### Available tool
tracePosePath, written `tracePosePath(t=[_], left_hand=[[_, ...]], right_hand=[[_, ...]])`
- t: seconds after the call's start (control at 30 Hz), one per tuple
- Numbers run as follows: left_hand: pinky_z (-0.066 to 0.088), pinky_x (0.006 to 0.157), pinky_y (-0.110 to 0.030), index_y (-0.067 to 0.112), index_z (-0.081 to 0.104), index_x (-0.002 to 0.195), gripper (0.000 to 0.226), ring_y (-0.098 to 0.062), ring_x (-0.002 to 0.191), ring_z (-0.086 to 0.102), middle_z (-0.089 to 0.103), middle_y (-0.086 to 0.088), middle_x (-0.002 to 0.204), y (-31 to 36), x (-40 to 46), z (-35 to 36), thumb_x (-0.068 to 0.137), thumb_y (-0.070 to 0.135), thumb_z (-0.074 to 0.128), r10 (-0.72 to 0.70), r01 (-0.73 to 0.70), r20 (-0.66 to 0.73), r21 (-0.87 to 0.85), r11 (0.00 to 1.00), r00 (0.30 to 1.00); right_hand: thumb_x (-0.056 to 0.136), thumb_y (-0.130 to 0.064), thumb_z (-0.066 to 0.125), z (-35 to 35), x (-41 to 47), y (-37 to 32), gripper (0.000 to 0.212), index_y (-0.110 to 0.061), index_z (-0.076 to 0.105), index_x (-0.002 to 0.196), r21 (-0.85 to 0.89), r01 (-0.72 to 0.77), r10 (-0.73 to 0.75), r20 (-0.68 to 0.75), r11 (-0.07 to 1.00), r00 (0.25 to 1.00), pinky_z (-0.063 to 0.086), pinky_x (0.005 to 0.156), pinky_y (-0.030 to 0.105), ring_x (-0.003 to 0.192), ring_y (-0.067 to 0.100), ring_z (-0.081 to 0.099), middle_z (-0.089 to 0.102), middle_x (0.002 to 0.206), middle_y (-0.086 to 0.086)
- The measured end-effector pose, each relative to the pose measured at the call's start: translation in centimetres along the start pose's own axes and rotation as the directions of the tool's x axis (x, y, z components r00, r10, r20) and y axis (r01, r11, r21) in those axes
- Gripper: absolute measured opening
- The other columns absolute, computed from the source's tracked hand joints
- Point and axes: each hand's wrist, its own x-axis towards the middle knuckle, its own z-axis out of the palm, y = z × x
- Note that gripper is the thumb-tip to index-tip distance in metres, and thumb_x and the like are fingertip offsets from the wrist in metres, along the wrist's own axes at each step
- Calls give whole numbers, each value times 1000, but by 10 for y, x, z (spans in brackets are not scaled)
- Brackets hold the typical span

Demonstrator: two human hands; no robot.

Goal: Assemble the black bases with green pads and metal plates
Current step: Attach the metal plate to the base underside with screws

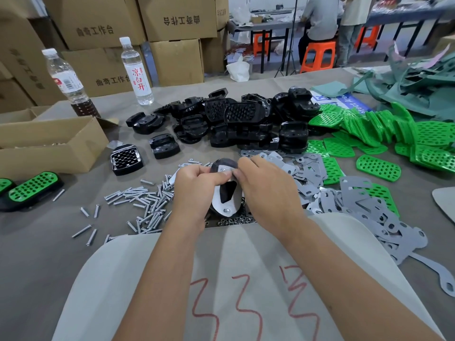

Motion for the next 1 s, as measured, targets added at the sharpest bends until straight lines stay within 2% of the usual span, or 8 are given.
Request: tracePosePath(t=[0.07,0.17,0.3,0.43,0.57,0.73,0.87,1.0], left_hand=[[57,77,-53,6,67,78,26,-31,70,67,72,-17,77,-1,2,-2,63,18,83,6,-7,-46,-28,1000,999],[61,77,-52,5,67,89,23,-33,74,72,76,-18,84,-5,9,-10,77,13,85,1,-20,-212,-87,996,977],[62,87,-56,11,67,91,24,-35,92,77,78,-14,94,-8,18,-21,80,17,87,-75,-4,-352,-220,976,933],[61,92,-50,14,64,85,24,-30,95,77,79,-9,91,-7,21,-24,81,17,88,-92,-27,-383,-294,956,919],[64,70,-37,10,64,87,23,-23,79,76,79,-4,79,-6,23,-24,84,15,86,-166,26,-301,-419,908,939],[62,58,-31,8,68,95,17,-16,67,76,78,-5,76,-2,22,-23,87,15,81,-238,114,-185,-508,854,954],[63,60,-32,7,68,97,17,-15,66,76,78,-5,74,-3,21,-22,87,15,81,-230,116,-174,-497,860,957],[64,62,-32,8,69,96,16,-15,66,76,79,-5,76,-4,21,-21,87,14,81,-229,115,-178,-491,864,957]], right_hand=[[107,-47,39,-1,1,5,33,-23,39,85,134,5,-15,74,991,997,32,60,38,72,20,45,45,78,-10],[90,-52,73,-10,1,11,37,-24,53,78,353,99,-204,272,930,941,44,66,39,73,11,50,54,74,-10],[67,-65,86,-16,2,12,43,-29,68,84,304,87,-247,540,949,804,50,77,36,83,8,56,59,84,-10],[76,-51,87,-15,3,10,29,-27,72,81,358,6,-238,609,934,756,53,77,38,82,12,62,66,86,-6],[89,-42,80,-15,4,13,23,-21,72,82,349,-44,-203,638,936,743,53,76,35,82,15,63,70,89,-1],[92,-24,79,-22,5,21,4,-20,78,91,416,-83,-207,605,906,769,49,75,29,80,12,56,65,90,-3],[91,-19,79,-27,7,22,13,-27,83,100,471,-92,-257,623,877,739,49,79,36,84,24,55,62,94,13],[90,-18,81,-23,6,21,11,-25,83,98,463,-83,-244,602,882,760,47,71,22,77,7,55,64,87,4]])
